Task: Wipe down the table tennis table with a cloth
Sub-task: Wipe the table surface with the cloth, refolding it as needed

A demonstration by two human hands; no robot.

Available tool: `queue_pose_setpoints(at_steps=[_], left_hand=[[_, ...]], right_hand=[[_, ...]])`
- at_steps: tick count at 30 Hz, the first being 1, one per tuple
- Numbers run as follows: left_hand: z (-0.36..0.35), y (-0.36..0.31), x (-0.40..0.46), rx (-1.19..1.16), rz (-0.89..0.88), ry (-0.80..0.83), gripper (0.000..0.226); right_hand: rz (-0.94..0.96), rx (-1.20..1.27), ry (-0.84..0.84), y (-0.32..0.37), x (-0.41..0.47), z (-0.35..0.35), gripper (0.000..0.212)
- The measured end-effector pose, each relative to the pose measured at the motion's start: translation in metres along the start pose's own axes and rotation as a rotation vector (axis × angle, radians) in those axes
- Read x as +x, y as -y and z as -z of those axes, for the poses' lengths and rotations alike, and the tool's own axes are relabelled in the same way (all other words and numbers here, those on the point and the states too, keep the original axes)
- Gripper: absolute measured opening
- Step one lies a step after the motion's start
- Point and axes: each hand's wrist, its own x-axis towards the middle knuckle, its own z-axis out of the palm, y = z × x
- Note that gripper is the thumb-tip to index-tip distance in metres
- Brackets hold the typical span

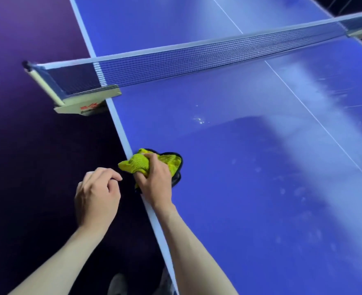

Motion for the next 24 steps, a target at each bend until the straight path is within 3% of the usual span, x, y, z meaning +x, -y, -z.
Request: queue_pose_setpoints(at_steps=[6, 12, 16, 18, 20, 24], left_hand=[[0.063, 0.068, 0.002, -0.033, 0.142, -0.013, 0.029], [0.08, 0.096, 0.015, 0.006, 0.139, 0.1, 0.029], [0.084, 0.092, 0.019, -0.006, 0.134, 0.158, 0.027], [0.085, 0.087, 0.019, -0.002, 0.104, 0.191, 0.027], [0.085, 0.086, 0.02, 0.003, 0.074, 0.209, 0.025], [0.084, 0.089, 0.023, 0.003, 0.04, 0.209, 0.023]], right_hand=[[-0.128, 0.085, 0.459, 0.068, -0.085, -0.059, 0.04], [-0.148, 0.204, 0.127, 0.093, -0.09, 0.001, 0.034], [-0.206, 0.079, -0.261, 0.068, -0.051, 0.06, 0.033], [-0.254, -0.019, -0.377, 0.053, -0.035, 0.078, 0.039], [-0.319, -0.041, -0.374, 0.041, -0.027, 0.077, 0.045], [-0.321, -0.111, -0.136, 0.027, -0.037, 0.027, 0.051]])
